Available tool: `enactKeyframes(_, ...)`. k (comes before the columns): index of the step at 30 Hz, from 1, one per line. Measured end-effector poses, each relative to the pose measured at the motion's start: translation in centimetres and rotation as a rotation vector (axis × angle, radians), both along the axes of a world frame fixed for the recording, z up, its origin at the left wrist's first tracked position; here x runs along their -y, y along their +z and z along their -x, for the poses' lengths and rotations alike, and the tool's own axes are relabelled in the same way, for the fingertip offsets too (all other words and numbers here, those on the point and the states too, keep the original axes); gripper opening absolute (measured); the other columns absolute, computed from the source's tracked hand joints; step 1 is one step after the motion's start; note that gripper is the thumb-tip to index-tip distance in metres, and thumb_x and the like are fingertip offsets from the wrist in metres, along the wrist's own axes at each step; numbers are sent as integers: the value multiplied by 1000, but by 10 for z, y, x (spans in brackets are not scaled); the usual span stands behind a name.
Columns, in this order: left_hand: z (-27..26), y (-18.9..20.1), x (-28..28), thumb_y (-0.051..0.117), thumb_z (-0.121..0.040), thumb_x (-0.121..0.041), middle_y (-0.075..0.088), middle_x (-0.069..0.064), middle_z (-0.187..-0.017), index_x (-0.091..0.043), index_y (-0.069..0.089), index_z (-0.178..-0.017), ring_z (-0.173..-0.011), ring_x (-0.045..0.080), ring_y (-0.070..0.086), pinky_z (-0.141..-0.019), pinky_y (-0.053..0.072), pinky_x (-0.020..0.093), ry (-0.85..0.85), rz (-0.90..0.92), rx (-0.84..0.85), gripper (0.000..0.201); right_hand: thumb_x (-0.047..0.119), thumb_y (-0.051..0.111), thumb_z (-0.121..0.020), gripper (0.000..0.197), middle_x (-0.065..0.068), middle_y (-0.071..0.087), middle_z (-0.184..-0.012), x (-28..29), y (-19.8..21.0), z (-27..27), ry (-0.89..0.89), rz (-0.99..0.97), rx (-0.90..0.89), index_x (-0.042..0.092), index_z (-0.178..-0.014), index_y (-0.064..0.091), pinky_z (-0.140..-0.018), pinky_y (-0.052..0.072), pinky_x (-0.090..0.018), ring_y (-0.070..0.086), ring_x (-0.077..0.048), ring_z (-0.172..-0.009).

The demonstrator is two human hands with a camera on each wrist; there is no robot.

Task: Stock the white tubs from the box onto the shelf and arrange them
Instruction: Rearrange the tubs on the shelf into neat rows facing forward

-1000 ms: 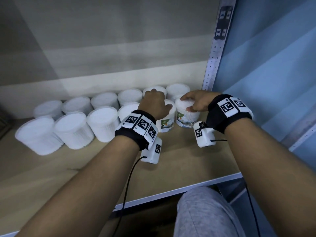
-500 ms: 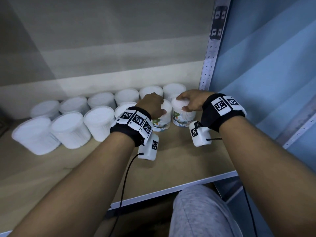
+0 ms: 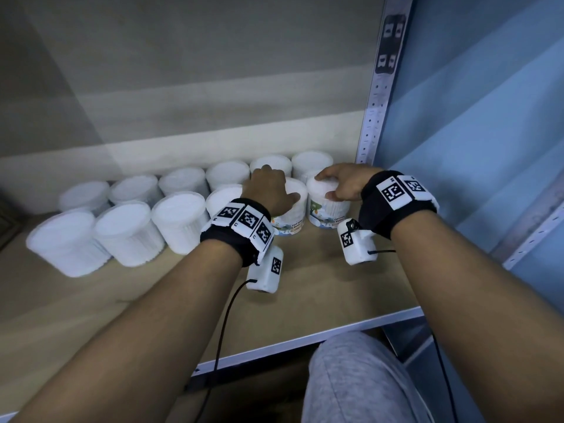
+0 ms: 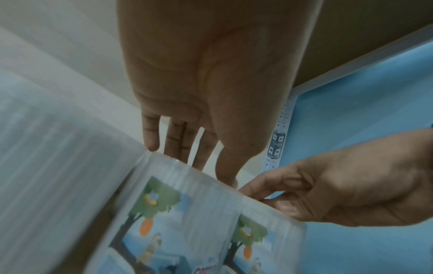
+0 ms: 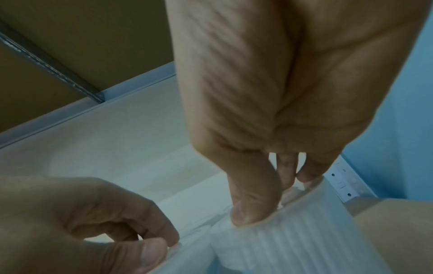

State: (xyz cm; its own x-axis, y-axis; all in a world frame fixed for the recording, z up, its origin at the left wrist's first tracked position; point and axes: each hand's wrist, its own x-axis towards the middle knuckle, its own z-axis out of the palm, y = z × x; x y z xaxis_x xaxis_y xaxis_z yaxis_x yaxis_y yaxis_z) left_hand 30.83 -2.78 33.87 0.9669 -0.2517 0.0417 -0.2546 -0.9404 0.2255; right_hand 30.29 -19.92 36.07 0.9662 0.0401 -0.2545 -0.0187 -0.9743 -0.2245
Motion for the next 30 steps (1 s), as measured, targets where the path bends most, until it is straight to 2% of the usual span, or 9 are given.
enactKeyframes(2,0,0,1,56,-88,-43,44,14,-135,-8,49,-131,-129,30,40,-103,38,41,-13,-14,9,56,25,58,-93,59,0,30,-155,0,0,0,-2,4,1,26,-147,34,-111,32,-30,35,-22,-139)
enactKeyframes(6,-1,10,2,56,-92,-33,42,14,-142,-6,45,-136,-133,28,39,-108,32,35,-91,-55,-54,53,26,58,-93,58,0,31,-155,0,0,2,-1,13,17,28,-146,35,-111,32,-31,36,-22,-139)
enactKeyframes(10,1,15,0,55,-94,-27,37,11,-148,-9,43,-140,-137,26,35,-111,28,32,-136,-72,-75,51,26,58,-92,59,1,32,-154,0,1,3,6,11,7,26,-146,35,-110,32,-29,37,-21,-139)
enactKeyframes(16,13,19,-3,56,-93,-25,42,10,-146,-9,45,-139,-135,25,39,-110,30,31,-159,-62,-83,50,31,59,-91,59,1,32,-154,-2,4,14,31,80,35,27,-146,35,-113,31,-30,36,-22,-139)
enactKeyframes(18,21,20,-3,56,-93,-26,42,9,-146,-9,45,-139,-135,25,40,-109,31,30,-176,-61,-85,50,35,59,-90,59,2,31,-155,-1,3,24,36,108,60,30,-144,37,-115,30,-35,34,-24,-140)
enactKeyframes(24,54,19,-5,57,-92,-27,42,9,-144,-10,45,-138,-134,24,40,-109,32,31,-225,-30,-123,50,25,57,-93,56,3,26,-156,6,-2,63,51,-24,27,27,-145,36,-116,24,-29,30,-21,-141)
enactKeyframes(30,89,14,-7,58,-91,-30,44,8,-140,-14,46,-136,-129,25,42,-108,36,35,-270,-38,-102,49,23,58,-93,56,3,28,-154,15,-5,99,71,-74,13,27,-144,38,-118,24,-32,33,-20,-139)
